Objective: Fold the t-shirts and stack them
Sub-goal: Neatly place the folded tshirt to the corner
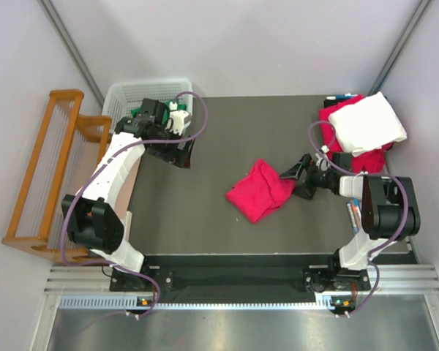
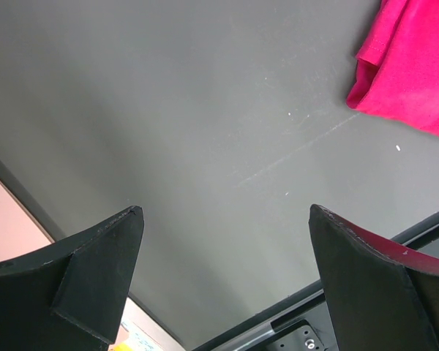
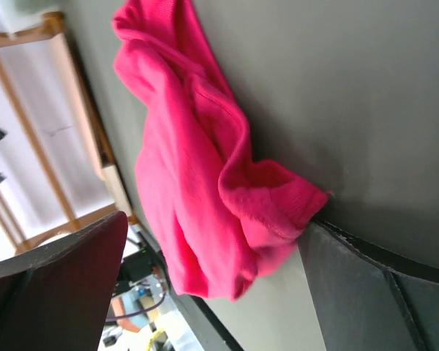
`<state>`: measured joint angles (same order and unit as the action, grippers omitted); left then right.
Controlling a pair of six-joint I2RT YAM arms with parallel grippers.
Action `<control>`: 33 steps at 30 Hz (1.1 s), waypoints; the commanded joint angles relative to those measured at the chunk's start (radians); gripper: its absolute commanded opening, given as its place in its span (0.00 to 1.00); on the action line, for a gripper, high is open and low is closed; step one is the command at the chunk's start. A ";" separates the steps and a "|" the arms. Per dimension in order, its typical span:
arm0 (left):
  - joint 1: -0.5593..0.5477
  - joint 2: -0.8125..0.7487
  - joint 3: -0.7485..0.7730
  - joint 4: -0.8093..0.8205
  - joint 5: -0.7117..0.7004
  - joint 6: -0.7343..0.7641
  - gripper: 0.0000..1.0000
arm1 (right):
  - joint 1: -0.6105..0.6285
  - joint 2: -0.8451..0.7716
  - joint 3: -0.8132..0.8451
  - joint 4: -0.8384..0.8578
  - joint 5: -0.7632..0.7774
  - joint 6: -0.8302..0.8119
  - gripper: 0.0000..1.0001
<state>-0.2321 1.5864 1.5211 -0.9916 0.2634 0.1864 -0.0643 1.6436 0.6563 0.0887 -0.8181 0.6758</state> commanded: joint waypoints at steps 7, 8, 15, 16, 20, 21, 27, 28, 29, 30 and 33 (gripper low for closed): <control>0.004 -0.022 0.028 -0.002 -0.012 0.018 0.99 | 0.027 0.073 -0.119 0.155 0.086 0.001 1.00; 0.004 -0.020 0.031 -0.004 -0.012 0.019 0.99 | 0.046 0.064 -0.124 0.149 0.088 -0.001 1.00; 0.004 -0.013 0.073 -0.021 -0.003 0.018 0.99 | 0.221 0.061 -0.104 0.126 0.106 0.051 1.00; 0.004 -0.013 0.073 -0.021 -0.001 0.016 0.99 | 0.244 0.071 -0.097 0.128 0.114 0.060 1.00; 0.004 -0.023 0.074 -0.025 -0.012 0.018 0.99 | 0.320 0.105 -0.077 0.138 0.158 0.097 1.00; 0.004 -0.025 0.074 -0.025 -0.013 0.021 0.99 | 0.322 0.110 -0.072 0.138 0.158 0.100 1.00; 0.005 -0.040 0.076 -0.030 -0.027 0.031 0.99 | 0.328 0.147 -0.040 0.114 0.178 0.108 0.45; 0.005 -0.043 0.076 -0.030 -0.027 0.031 0.99 | 0.331 0.160 -0.034 0.112 0.177 0.111 0.26; 0.005 -0.045 0.076 -0.032 -0.029 0.031 0.99 | 0.333 0.166 -0.030 0.111 0.177 0.114 0.18; 0.005 -0.046 0.076 -0.030 -0.027 0.033 0.99 | 0.334 0.168 -0.029 0.111 0.174 0.114 0.12; 0.008 -0.049 0.073 -0.030 -0.026 0.033 0.99 | 0.339 0.170 -0.015 0.106 0.165 0.113 0.00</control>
<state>-0.2302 1.5860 1.5597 -1.0161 0.2405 0.2058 0.2501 1.7748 0.6346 0.2844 -0.7410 0.8310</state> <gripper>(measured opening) 0.990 0.065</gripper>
